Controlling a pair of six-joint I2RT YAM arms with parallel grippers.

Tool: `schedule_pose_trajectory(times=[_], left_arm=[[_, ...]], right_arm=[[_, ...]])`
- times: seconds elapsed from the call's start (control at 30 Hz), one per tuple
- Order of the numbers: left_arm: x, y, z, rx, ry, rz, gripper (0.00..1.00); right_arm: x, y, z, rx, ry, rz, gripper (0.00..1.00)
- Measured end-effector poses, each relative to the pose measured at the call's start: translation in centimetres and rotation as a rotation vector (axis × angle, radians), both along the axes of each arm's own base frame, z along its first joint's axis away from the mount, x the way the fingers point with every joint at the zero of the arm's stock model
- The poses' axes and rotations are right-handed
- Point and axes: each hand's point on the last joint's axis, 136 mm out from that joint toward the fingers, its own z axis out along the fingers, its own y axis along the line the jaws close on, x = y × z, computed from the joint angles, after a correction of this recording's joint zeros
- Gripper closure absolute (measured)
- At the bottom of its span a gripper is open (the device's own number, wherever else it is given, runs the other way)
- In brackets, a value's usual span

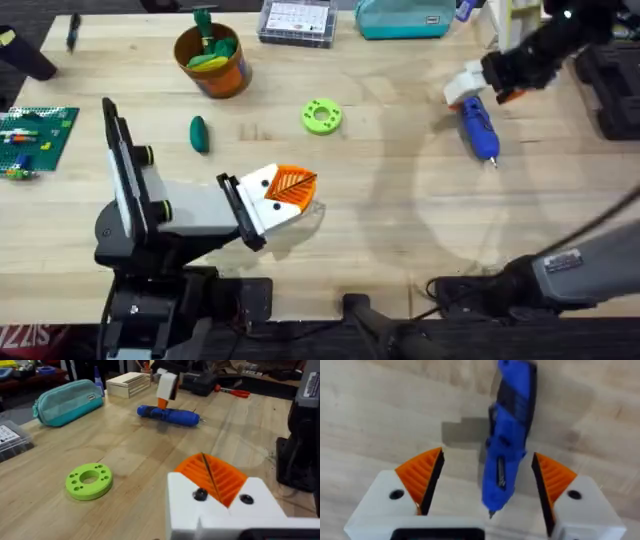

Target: Pick up the gripper from the table and insert it into the empty holder that is missing its gripper. Then pick up a screw, insert it into the mounting hole, and use the screwdriver to tighten it. Finally, clean up the table by picking up the vegetable and placing it into the bucket.

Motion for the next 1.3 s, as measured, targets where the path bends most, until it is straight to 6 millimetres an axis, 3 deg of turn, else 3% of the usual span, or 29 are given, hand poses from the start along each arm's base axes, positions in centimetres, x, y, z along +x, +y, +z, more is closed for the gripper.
schedule_pose_trajectory(times=[0.23,0.27,0.43,0.87,1.1,1.3], left_arm=[[0.0,0.0,0.0,0.0,0.0,0.0,0.982],[0.0,0.0,0.0,0.0,0.0,0.0,0.982],[0.0,0.0,0.0,0.0,0.0,0.0,0.982],[0.0,0.0,0.0,0.0,0.0,0.0,0.982],[0.0,0.0,0.0,0.0,0.0,0.0,0.982],[0.0,0.0,0.0,0.0,0.0,0.0,0.982]], right_arm=[[4.3,-0.8,-1.5,-0.023,0.003,0.057,0.008],[4.9,-1.1,-2.6,-0.038,0.021,0.075,0.008],[4.5,-1.6,-4.6,-0.07,0.079,0.11,0.007],[4.3,-1.8,-4.8,-0.078,0.085,0.118,0.008],[3.4,-1.9,-6.6,-0.086,0.106,0.117,0.008],[3.7,-2.0,-6.6,-0.091,0.07,0.114,0.008]])
